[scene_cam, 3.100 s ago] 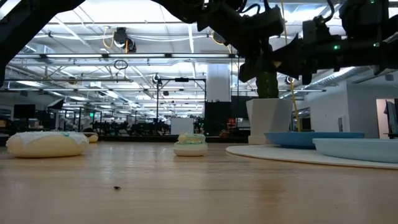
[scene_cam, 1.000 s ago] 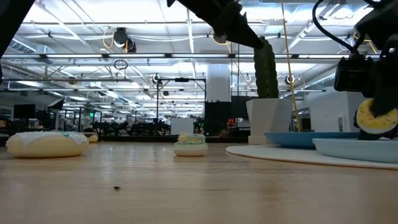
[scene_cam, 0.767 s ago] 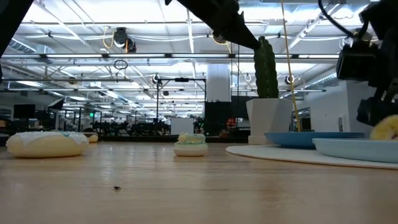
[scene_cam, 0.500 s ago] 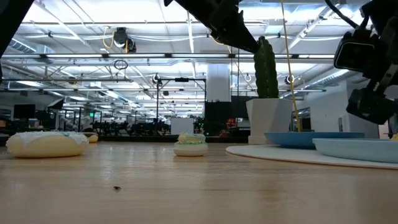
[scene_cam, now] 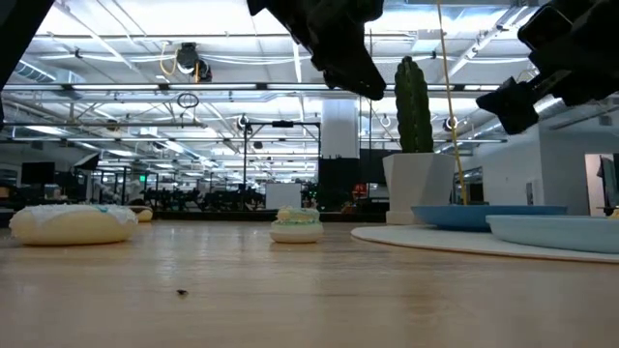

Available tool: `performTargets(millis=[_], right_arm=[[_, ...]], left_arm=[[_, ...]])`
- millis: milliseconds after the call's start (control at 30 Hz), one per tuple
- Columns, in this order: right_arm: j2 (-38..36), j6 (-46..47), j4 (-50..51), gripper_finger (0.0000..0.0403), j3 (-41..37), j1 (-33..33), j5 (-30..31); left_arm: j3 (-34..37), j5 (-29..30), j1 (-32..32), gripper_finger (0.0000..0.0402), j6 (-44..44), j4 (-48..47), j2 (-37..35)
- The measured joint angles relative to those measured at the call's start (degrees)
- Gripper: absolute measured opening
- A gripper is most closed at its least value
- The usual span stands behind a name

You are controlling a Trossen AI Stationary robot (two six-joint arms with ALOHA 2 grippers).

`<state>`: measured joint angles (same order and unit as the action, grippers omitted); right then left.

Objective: Pick & Place donuts
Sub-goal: Put the small orange donut on the light blue plate

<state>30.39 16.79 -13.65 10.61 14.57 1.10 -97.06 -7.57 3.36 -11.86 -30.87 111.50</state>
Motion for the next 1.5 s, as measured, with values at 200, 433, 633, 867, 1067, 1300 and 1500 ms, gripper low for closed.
performTargets(millis=[200,433,633,867,1067,1300,1500], right_arm=[[-13.08,-1.52,10.34,0.0313,0.0,0.0,2.91],[-27.4,-4.62,20.12,0.0313,0.0,0.0,9.62],[-30.01,-5.78,25.56,0.0313,0.32,0.02,12.73],[-30.27,-8.4,27.01,0.0313,0.52,0.02,18.16],[-30.18,-15.95,16.29,0.0313,-2.34,0.02,21.57],[-28.53,-16.39,0.9,0.0313,-8.91,-1.73,21.49],[-26.38,-16.88,1.02,0.0313,-9.17,-3.24,18.36]], left_arm=[[0.0,-3.32,-0.79,0.0145,-0.89,-0.19,0.0],[0.0,-4.43,-0.78,0.0145,0.04,1.08,-1.19],[5.21,-4.42,-0.72,0.0145,0.4,7.42,-6.02],[28.63,5.38,0.5,0.0145,3.89,30.73,-20.96],[46.66,9.59,0.92,0.0145,8.73,46.0,-33.6],[58.22,10.92,0.92,0.0145,12.76,50.91,-43.32],[61.65,10.15,0.92,0.0145,14.25,50.25,-45.38]])
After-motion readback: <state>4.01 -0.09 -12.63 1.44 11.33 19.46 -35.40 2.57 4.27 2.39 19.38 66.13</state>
